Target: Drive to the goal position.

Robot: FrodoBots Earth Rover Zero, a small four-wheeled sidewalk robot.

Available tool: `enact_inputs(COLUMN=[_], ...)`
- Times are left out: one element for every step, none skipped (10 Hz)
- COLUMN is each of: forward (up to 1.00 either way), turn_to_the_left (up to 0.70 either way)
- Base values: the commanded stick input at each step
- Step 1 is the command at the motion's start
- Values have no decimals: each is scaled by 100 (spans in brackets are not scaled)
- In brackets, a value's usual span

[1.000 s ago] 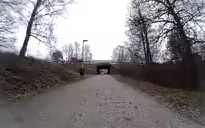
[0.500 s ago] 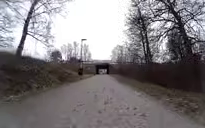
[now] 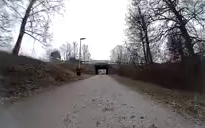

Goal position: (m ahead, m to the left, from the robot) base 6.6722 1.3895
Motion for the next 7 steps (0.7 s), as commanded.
enact_inputs(forward=[70,70,70,70,70,70,70], turn_to_the_left=[0,0,0,0,0,0,0])
